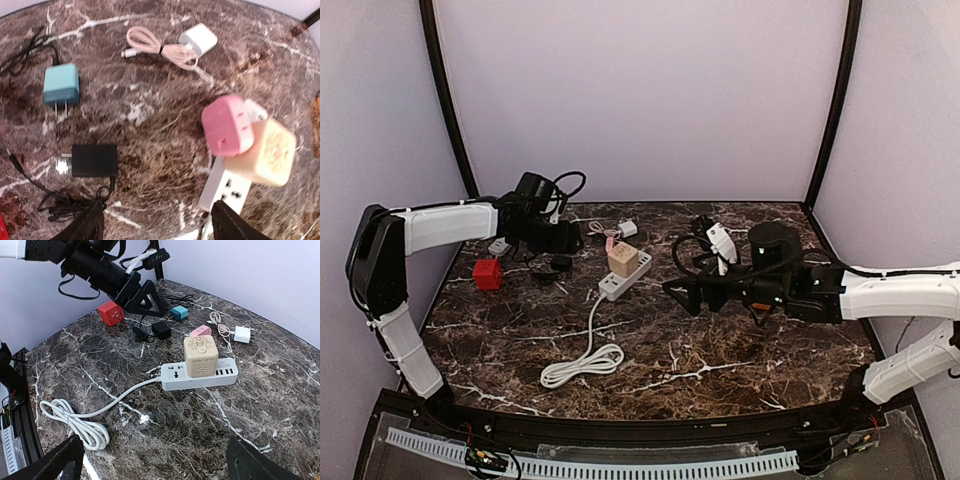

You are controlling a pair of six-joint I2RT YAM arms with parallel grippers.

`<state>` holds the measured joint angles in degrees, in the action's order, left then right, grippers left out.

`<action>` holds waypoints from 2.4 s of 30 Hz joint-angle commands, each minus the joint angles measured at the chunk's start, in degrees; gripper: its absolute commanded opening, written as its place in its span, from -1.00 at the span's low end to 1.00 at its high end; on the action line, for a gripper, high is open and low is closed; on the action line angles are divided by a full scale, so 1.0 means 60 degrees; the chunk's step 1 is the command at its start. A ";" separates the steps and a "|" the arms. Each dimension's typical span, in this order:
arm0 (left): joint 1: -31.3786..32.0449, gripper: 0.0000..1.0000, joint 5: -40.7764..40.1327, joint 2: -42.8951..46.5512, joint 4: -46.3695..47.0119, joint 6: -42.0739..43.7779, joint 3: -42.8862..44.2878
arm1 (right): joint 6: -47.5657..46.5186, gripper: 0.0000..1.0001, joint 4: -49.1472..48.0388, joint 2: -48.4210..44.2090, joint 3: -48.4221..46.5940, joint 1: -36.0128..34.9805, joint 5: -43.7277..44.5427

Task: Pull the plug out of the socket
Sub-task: Place the plug at the center of the board, then adjust the socket at the center of the board.

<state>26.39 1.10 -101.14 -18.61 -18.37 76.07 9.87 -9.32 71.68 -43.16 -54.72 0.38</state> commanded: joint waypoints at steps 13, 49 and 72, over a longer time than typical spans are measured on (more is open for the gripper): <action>0.1578 -0.30 -0.0067 0.0574 0.1382 -0.0739 -0.3396 | 0.0353 0.97 -0.0002 -0.0394 0.0318 0.0216 -0.0187; 0.5240 0.03 0.1405 -0.1634 0.2060 0.0007 0.0194 | 0.0868 0.96 0.1165 -0.1405 0.0735 0.2253 -0.0444; 0.2693 0.57 0.1366 -0.0029 0.2471 0.7500 -0.1272 | 0.1050 0.91 0.0807 0.0767 -0.0422 0.2278 -0.1589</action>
<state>43.57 7.81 -97.23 -1.78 10.07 65.21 15.07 -3.14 75.94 -44.66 -41.41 -7.73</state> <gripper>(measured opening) 0.803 0.954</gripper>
